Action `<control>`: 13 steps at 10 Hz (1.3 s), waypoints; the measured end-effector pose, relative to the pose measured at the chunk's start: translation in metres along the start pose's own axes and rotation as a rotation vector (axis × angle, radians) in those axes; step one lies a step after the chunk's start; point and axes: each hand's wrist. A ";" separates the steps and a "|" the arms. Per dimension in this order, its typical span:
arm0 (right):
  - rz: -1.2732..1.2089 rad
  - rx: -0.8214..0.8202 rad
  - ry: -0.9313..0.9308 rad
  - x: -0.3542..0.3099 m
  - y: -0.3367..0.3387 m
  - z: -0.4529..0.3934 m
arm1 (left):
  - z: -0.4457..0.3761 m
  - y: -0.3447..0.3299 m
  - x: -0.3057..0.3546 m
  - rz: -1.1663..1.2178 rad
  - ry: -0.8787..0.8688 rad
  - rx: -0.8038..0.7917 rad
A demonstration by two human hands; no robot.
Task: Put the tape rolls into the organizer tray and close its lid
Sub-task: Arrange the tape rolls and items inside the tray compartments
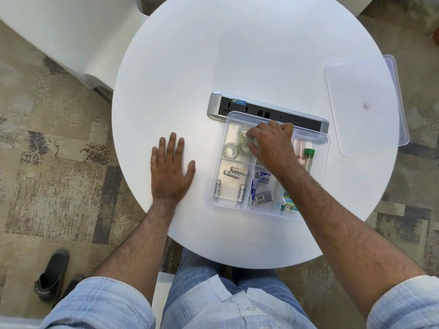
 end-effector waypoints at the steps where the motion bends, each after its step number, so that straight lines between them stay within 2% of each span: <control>1: -0.040 0.038 -0.012 0.002 0.003 -0.002 | 0.000 0.000 0.000 -0.002 0.003 -0.003; 2: -0.088 0.088 -0.038 0.003 0.010 -0.006 | -0.001 0.001 0.000 -0.007 0.002 -0.016; 3: -0.143 0.063 -0.028 -0.001 0.012 -0.008 | 0.000 0.000 0.000 -0.015 0.004 -0.024; 4: -0.121 -0.047 0.056 -0.017 0.005 -0.009 | 0.000 0.001 0.000 -0.013 0.004 -0.028; 6: -0.046 -0.094 0.078 -0.028 -0.009 -0.009 | 0.000 0.001 0.001 -0.007 0.009 -0.026; 9: -0.182 -0.006 0.016 -0.016 -0.001 -0.009 | 0.000 0.001 0.000 -0.004 0.013 -0.028; 10: -0.134 0.021 -0.003 -0.008 0.004 -0.006 | 0.000 0.000 0.000 -0.004 0.014 -0.027; 12: -0.026 -0.081 0.020 -0.017 0.000 -0.006 | 0.000 0.001 0.001 -0.002 0.012 -0.020; 13: -0.006 -0.078 0.024 -0.018 -0.004 -0.007 | -0.001 0.001 0.000 0.004 0.011 -0.019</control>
Point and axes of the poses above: each hand's wrist, its own z-axis away from the middle knuckle, its own y-axis out of the back of the hand, x = y × z, and after that the axes turned 8 degrees about -y, right-handed
